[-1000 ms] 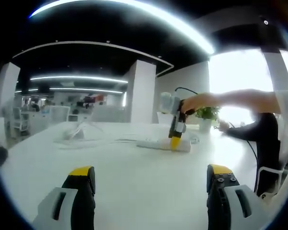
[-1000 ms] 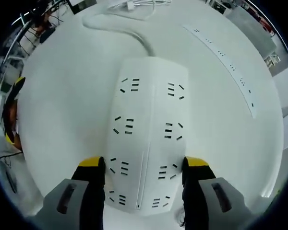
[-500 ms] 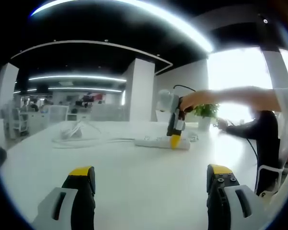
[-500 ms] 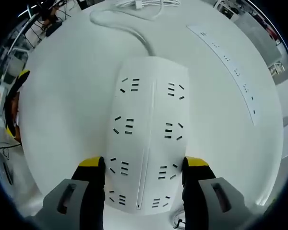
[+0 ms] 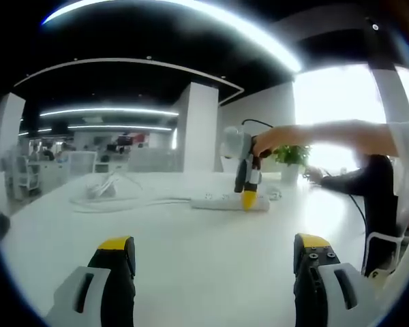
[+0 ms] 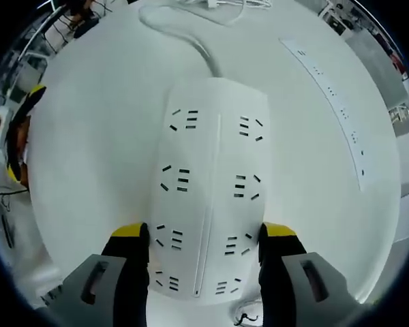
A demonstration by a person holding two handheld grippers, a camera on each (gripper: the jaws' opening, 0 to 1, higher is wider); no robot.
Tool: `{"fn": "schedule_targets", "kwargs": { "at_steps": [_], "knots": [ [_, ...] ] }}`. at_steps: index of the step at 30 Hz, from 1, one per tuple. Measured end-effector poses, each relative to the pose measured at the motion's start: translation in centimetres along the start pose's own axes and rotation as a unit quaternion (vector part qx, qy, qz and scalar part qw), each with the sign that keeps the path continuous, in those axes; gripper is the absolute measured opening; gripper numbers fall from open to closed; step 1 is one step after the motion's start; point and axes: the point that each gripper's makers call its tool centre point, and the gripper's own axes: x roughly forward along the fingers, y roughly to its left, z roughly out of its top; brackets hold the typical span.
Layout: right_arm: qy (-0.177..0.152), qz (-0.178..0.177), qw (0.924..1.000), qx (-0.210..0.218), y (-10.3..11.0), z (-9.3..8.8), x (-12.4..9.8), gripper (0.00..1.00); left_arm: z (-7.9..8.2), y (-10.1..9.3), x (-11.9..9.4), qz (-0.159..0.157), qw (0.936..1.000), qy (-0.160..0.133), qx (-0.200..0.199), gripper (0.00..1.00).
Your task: Straighten the power strip on the desk, plug the charger into it
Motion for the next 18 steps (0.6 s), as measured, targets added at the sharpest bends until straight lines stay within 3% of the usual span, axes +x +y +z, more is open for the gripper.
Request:
{"fn": "schedule_targets", "kwargs": {
  "at_steps": [18],
  "knots": [
    [0.008, 0.005, 0.9989, -0.047, 0.12, 0.44, -0.10, 0.64, 0.35, 0.04, -0.35, 0.001, 1.0000, 0.000, 0.004, 0.99]
  ]
}}
